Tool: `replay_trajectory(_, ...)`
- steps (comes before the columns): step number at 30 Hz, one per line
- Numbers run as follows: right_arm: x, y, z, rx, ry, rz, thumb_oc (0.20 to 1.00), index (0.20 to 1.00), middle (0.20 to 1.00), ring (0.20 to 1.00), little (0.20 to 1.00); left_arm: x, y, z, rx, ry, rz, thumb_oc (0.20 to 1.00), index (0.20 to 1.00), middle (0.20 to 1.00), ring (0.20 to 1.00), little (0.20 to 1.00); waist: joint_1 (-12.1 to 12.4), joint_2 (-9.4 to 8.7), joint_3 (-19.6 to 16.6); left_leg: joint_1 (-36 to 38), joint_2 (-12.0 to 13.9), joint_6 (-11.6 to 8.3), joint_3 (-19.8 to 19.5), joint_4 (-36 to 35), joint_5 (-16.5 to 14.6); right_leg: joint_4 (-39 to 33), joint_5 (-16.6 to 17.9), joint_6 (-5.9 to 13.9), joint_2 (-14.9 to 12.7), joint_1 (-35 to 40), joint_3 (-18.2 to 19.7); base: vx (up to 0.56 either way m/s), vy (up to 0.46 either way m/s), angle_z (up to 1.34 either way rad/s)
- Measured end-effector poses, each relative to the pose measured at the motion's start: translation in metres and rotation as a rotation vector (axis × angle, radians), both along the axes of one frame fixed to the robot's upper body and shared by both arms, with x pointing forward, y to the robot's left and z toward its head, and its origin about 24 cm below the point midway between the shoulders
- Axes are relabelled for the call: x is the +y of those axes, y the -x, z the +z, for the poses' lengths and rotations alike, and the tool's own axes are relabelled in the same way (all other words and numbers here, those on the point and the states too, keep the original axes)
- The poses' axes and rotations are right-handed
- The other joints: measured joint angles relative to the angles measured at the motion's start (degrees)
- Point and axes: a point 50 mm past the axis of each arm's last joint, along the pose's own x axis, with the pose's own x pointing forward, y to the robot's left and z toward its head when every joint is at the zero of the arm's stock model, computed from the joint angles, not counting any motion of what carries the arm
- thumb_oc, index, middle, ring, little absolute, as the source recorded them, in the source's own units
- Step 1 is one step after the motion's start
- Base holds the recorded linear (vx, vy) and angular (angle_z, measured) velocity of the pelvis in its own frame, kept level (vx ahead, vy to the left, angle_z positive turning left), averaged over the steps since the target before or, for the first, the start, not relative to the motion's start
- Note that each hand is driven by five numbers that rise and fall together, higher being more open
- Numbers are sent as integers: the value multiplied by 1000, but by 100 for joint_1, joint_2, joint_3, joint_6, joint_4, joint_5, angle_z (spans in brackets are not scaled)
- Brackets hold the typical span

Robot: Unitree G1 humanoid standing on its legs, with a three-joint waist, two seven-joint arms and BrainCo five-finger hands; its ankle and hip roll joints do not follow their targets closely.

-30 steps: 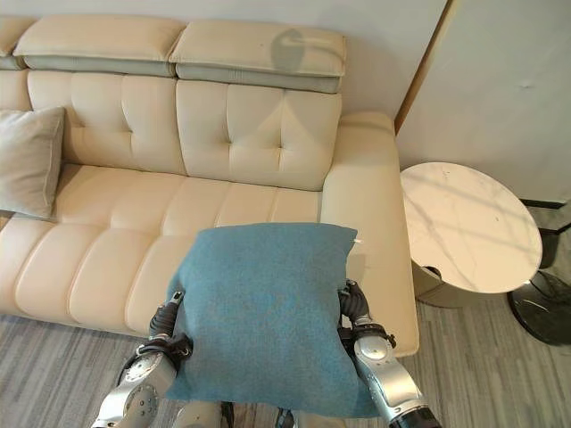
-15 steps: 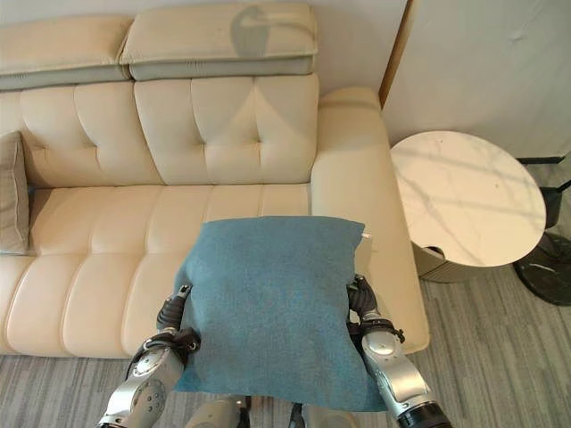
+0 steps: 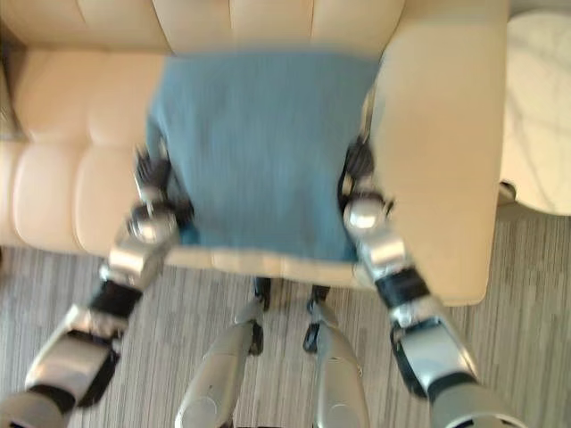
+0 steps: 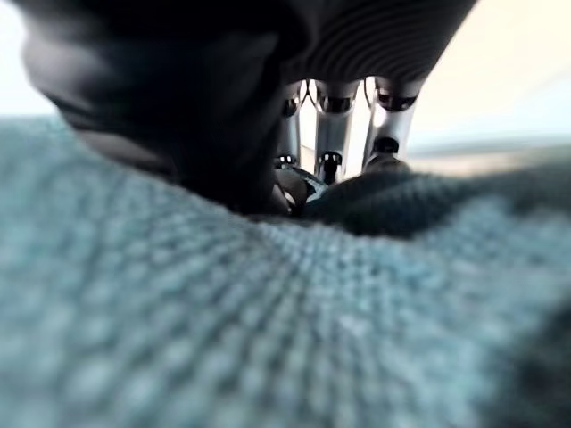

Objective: Pick up all the scattered cushions and arrange them neatly on the sofa.

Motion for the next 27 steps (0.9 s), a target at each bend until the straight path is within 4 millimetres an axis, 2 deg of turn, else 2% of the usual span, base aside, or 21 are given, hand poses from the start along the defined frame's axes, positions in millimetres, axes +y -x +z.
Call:
replay_trajectory(1, -5, 0, 16, -51, -1, -37, 200, 200, 200, 200, 200, -5, 0, 23, -73, -65, 19, 200, 200, 200, 200, 200, -21, -15, 12, -170, -30, 2, -27, 137, -2, 231, -87, -26, -59, -197, 5, -21, 24, 11)
replay_trajectory(3, -6, 2, 33, -105, 17, -62, 200, 200, 200, 200, 200, -2, 1, 50, -138, -123, 55, 200, 200, 200, 200, 200, -132, -21, 19, -434, -61, 39, -98, 344, -41, 528, -214, -27, -129, -462, 33, -19, 14, 19)
replay_trajectory(4, -7, 2, 49, -149, 42, -83, 200, 200, 200, 200, 200, -1, 2, 72, -188, -159, 87, 200, 200, 200, 200, 200, -173, -33, 24, -712, -70, 75, -116, 561, -113, 787, -308, -36, -168, -757, 77, -14, 21, 14)
replay_trajectory(7, -4, 3, 72, -200, 99, -122, 200, 200, 200, 200, 200, 1, 4, 96, -241, -236, 152, 200, 200, 200, 200, 200, -251, -47, 31, -1254, -68, 80, -129, 986, -191, 1179, -377, -93, -217, -1270, 161, 6, 7, 5)
replay_trajectory(8, -5, 6, 99, -250, 176, -160, 200, 200, 200, 200, 200, 7, 5, 122, -273, -341, 229, 200, 200, 200, 200, 200, -286, -54, 36, -1747, -63, 114, -128, 1405, -329, 1539, -498, -125, -251, -1733, 247, 29, -4, 4)
replay_trajectory(10, -3, 14, 130, -330, 193, -210, 200, 200, 200, 200, 200, 10, 11, 147, -322, -355, 287, 200, 200, 200, 200, 200, -307, -61, 41, -2285, -61, 106, -118, 1699, -337, 1825, -510, -132, -284, -2279, 298, 16, -2, 1)
replay_trajectory(12, 3, 19, 145, -376, 190, -216, 200, 200, 200, 200, 200, 12, 14, 158, -338, -354, 320, 200, 200, 200, 200, 200, -350, -185, 217, -2510, -36, 91, -114, 1902, -372, 1988, -534, -174, -285, -2490, 315, 42, 4, -3)
replay_trajectory(14, 4, 19, 145, -382, 191, -223, 200, 200, 200, 200, 200, 14, 9, 152, -311, -374, 335, 200, 200, 200, 200, 200, -385, -197, 219, -2671, -20, 92, -134, 2001, -379, 2064, -542, -202, -285, -2621, 301, 60, 2, 3)
replay_trajectory(17, 1, 19, 155, -376, 135, -223, 200, 200, 200, 200, 200, 10, 6, 153, -279, -299, 295, 200, 200, 200, 200, 200, -376, -198, 218, -2969, -71, 85, -149, 2095, -442, 2257, -610, -234, -356, -2949, 317, 38, -7, 9)
replay_trajectory(21, -7, 12, 150, -313, 14, -184, 200, 200, 200, 200, 200, -3, -7, 142, -168, -139, 146, 200, 200, 200, 200, 200, -290, -198, 218, -3190, -99, 71, -157, 2177, -374, 2381, -606, -251, -393, -3190, 334, 39, 2, 5)
replay_trajectory(22, -8, 10, 148, -300, -8, -177, 200, 200, 200, 200, 200, -4, -10, 139, -136, -99, 102, 407, 407, 407, 407, 407, -284, -198, 218, -3246, -101, 84, -159, 2184, -364, 2386, -604, -252, -394, -3243, 332, 51, -13, 1)
replay_trajectory(23, -9, 9, 147, -289, -19, -174, 426, 426, 426, 426, 426, -4, -12, 137, -114, -80, 79, 536, 536, 536, 536, 536, -284, -198, 218, -3268, -105, 90, -158, 2186, -359, 2397, -603, -254, -401, -3269, 331, 29, -8, 3)
replay_trajectory(24, -11, 7, 144, -269, -31, -169, 1000, 1000, 1000, 1000, 1000, -4, -15, 134, -81, -41, 39, 689, 689, 689, 689, 689, -278, -198, 218, -3294, -113, 90, -142, 2187, -359, 2414, -604, -254, -419, -3303, 333, 0, 0, 0)
replay_trajectory(26, -13, 4, 141, -247, -42, -173, 1000, 1000, 1000, 1000, 1000, -3, -18, 131, -52, -9, 15, 875, 875, 875, 875, 875, -277, -198, 218, -3299, -115, 93, -134, 2189, -356, 2412, -604, -254, -425, -3305, 332, 0, 0, 0)
replay_trajectory(27, -15, 3, 141, -244, -48, -176, 1000, 1000, 1000, 1000, 1000, -3, -18, 131, -48, 5, 2, 875, 875, 875, 875, 875, -277, -198, 218, -3297, -117, 94, -129, 2190, -357, 2412, -605, -254, -430, -3307, 332, 0, 0, 0)
